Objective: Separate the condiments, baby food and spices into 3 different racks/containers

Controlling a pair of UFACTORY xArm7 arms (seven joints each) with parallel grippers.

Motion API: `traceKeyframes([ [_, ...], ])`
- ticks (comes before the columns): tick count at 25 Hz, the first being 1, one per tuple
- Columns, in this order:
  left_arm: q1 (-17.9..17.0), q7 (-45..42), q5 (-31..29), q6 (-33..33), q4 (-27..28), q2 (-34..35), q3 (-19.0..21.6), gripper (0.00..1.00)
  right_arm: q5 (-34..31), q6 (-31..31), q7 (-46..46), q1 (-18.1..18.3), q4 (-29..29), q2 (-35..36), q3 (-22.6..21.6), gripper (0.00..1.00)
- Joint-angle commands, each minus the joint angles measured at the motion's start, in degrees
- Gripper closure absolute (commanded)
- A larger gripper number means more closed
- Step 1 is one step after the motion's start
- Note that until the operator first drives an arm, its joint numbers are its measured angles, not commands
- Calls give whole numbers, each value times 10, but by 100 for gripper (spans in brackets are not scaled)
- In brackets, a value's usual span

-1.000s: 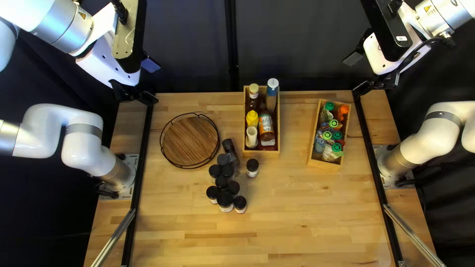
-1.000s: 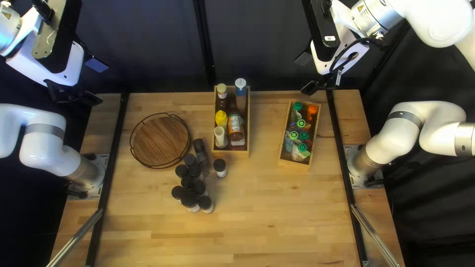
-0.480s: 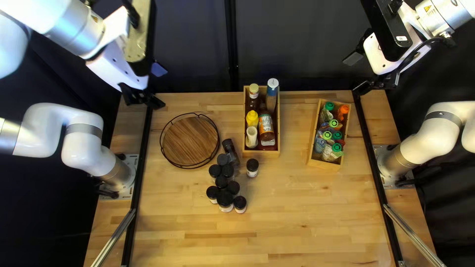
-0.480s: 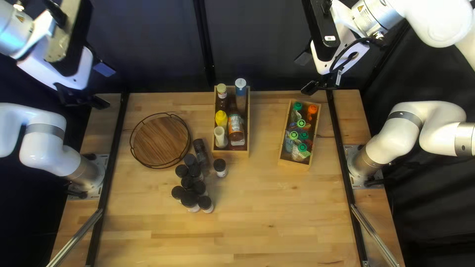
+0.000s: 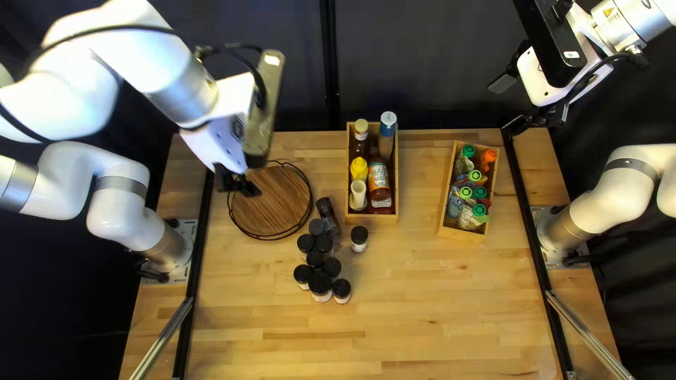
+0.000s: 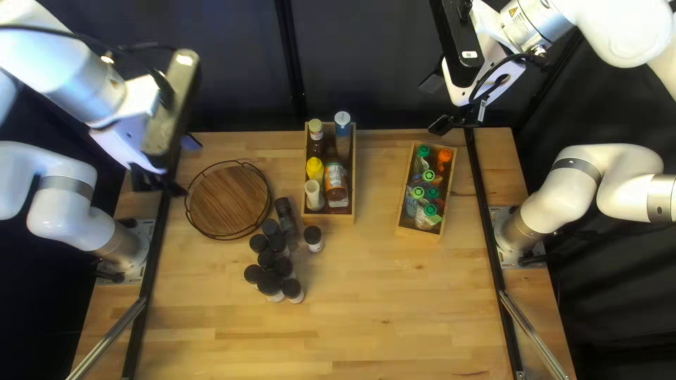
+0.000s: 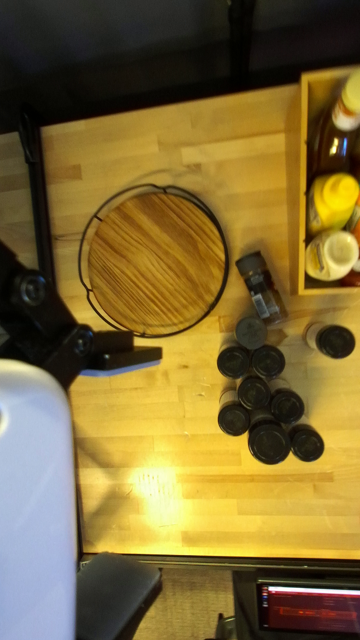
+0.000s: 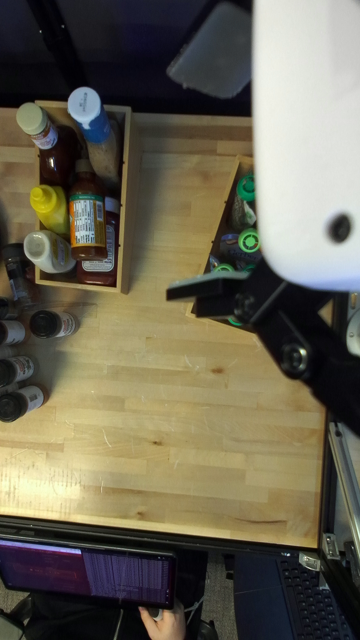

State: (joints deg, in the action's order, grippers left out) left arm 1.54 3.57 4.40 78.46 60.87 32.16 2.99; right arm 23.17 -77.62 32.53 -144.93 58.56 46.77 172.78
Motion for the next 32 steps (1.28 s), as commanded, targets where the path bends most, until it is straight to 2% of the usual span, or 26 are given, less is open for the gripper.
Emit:
traceKeyframes([
  [1,10,-103,-33,-53,21,-90,56,0,0,0,0,0,0,0,0,0],
  [4,15,-173,-63,-80,31,-135,84,0,0,0,0,0,0,0,0,0],
  [9,18,-251,-93,-119,48,-206,101,0,0,0,0,0,0,0,0,0],
  [18,36,-284,-101,-226,22,-303,85,0,0,0,0,0,0,0,0,0],
  [24,37,-318,-125,-275,10,-342,82,0,0,0,0,0,0,0,0,0],
  [32,25,-424,-205,-336,-22,-362,81,0,0,0,0,0,0,0,0,0],
])
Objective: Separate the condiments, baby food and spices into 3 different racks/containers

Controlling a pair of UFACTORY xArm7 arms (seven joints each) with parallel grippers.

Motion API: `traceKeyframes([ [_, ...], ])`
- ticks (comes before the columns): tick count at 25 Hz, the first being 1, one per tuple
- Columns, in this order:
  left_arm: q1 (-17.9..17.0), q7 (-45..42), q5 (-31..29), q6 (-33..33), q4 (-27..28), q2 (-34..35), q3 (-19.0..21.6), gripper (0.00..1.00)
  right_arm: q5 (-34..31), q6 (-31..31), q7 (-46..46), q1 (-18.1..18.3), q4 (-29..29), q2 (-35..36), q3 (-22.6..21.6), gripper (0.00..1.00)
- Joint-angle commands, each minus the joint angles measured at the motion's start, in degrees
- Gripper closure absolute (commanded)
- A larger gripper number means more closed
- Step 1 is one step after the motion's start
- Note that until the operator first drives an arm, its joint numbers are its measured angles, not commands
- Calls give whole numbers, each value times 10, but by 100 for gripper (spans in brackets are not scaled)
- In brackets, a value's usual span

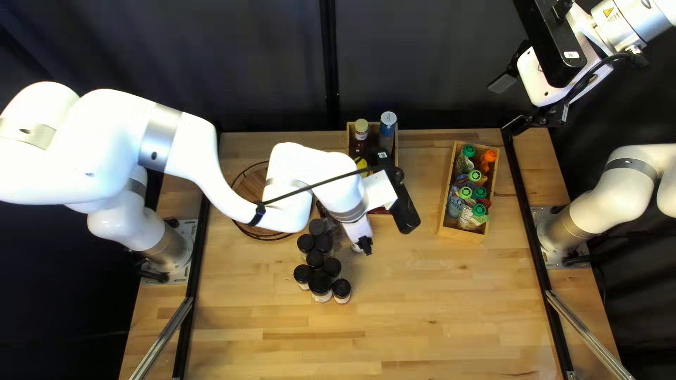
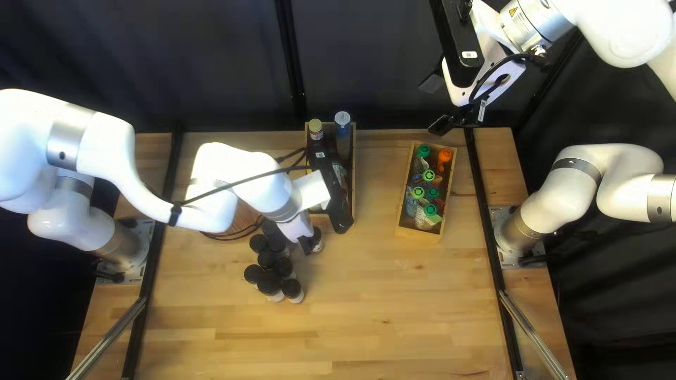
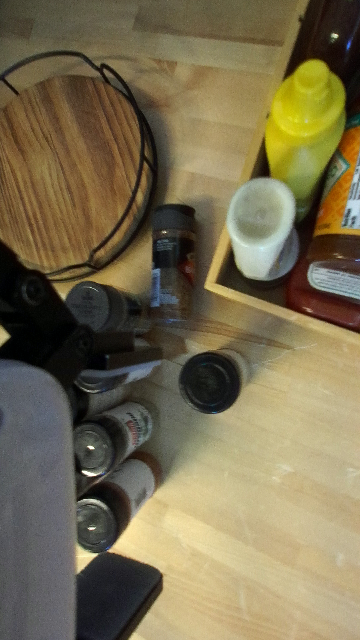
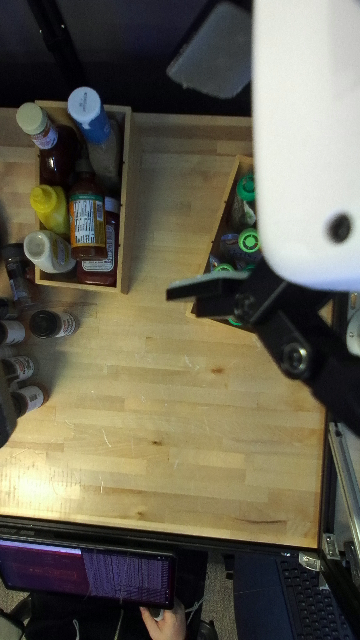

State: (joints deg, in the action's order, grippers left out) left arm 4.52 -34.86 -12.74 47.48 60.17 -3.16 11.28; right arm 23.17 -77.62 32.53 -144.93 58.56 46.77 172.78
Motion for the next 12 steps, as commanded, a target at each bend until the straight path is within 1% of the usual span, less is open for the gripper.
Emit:
traceKeyframes([
  [1,-7,-52,-44,-32,-18,-12,-2,0,0,0,0,0,0,0,0,0],
  [7,-15,-110,-88,-66,-27,-44,-7,0,0,0,0,0,0,0,0,0],
  [12,-15,-132,-110,-88,-24,-73,-16,0,0,0,0,0,0,0,0,0],
])
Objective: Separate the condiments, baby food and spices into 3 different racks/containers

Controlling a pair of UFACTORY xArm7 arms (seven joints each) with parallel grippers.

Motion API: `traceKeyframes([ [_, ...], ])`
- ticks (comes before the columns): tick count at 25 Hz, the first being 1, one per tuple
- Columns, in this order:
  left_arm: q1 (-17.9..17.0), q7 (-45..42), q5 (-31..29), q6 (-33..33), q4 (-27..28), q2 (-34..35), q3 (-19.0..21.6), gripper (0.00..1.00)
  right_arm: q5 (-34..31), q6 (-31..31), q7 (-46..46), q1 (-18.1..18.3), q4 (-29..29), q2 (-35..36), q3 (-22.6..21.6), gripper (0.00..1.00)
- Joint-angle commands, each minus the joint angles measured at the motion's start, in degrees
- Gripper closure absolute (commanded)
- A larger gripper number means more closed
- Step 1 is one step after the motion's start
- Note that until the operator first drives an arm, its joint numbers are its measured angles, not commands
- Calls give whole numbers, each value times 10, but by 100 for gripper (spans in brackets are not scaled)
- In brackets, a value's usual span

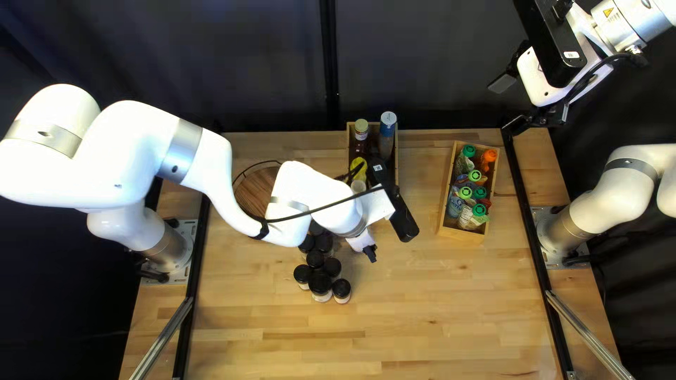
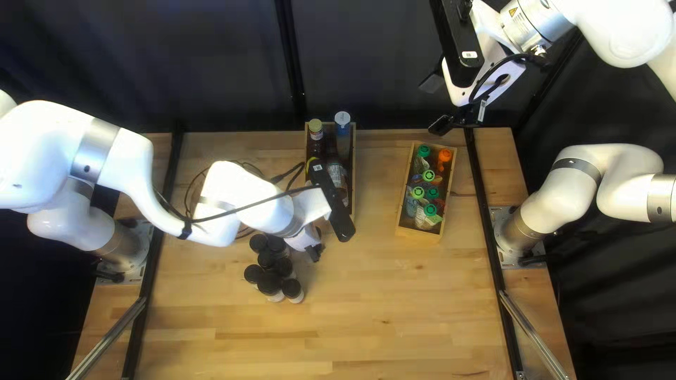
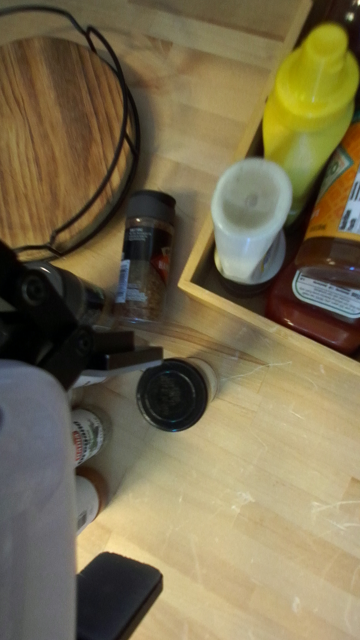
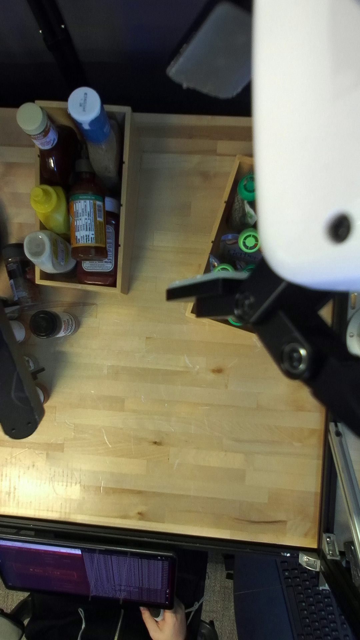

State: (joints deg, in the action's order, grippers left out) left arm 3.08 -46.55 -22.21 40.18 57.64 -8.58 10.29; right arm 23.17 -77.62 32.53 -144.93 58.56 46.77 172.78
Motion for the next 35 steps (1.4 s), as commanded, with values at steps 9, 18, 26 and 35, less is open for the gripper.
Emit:
traceKeyframes([
  [9,-7,-46,-34,-17,13,-50,-13,0,0,0,0,0,0,0,0,0],
  [18,-5,-58,-39,-26,1,-53,-19,31,0,0,0,0,0,0,0,0],
  [26,-6,-55,-33,-16,1,-45,-17,99,0,0,0,0,0,0,0,0],
  [35,-21,88,79,154,10,115,2,99,0,0,0,0,0,0,0,0],
])
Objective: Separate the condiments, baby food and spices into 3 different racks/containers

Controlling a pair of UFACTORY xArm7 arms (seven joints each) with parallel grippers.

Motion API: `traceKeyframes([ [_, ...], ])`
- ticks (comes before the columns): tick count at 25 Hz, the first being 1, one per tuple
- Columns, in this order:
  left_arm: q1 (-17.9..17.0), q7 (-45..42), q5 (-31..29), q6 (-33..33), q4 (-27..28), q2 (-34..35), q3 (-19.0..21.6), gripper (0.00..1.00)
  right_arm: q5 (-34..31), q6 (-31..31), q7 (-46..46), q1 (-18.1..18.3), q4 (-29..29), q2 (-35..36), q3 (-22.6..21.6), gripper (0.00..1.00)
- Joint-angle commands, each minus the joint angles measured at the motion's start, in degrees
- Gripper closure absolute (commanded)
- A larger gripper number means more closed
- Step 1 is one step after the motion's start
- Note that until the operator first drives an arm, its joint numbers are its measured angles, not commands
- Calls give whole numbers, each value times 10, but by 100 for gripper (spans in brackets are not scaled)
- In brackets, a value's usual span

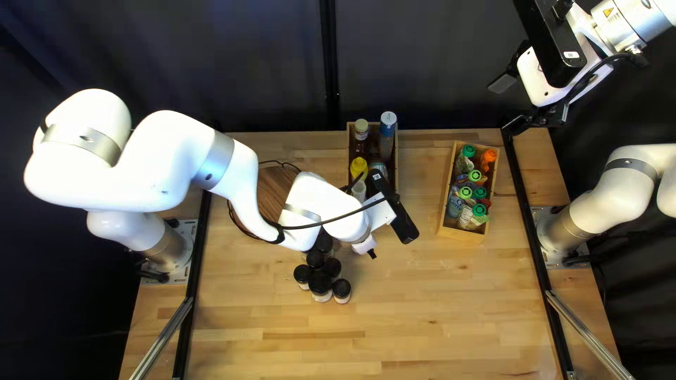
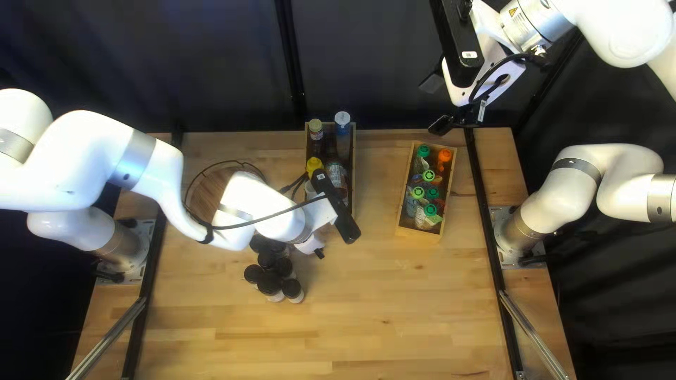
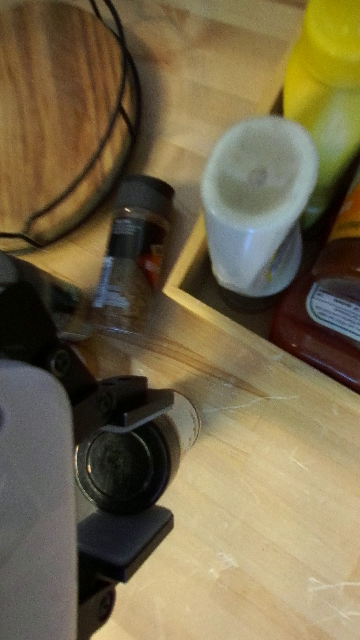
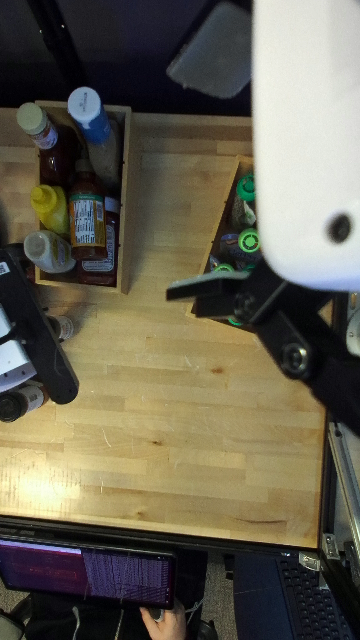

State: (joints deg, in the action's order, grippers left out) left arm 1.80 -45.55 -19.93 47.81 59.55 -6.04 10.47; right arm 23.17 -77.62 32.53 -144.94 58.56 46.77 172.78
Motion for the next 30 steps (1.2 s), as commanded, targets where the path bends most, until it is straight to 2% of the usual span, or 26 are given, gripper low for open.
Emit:
traceKeyframes([
  [1,-9,92,64,87,-14,105,-2,98,0,0,0,0,0,0,0,0],
  [5,-7,178,100,134,-63,210,-38,97,0,0,0,0,0,0,0,0],
  [9,-7,244,104,164,-127,323,-73,93,0,0,0,0,0,0,0,0],
  [11,-8,279,102,163,-166,373,-92,90,0,0,0,0,0,0,0,0],
  [15,5,354,75,136,-271,476,-146,96,0,0,0,0,0,0,0,0],
  [16,9,366,69,127,-289,486,-156,100,0,0,0,0,0,0,0,0],
  [17,16,387,59,106,-315,495,-174,100,0,0,0,0,0,0,0,0],
  [20,22,427,45,70,-347,494,-204,100,0,0,0,0,0,0,0,0],
  [30,43,514,23,-30,-377,436,-299,100,0,0,0,0,0,0,0,0],
])
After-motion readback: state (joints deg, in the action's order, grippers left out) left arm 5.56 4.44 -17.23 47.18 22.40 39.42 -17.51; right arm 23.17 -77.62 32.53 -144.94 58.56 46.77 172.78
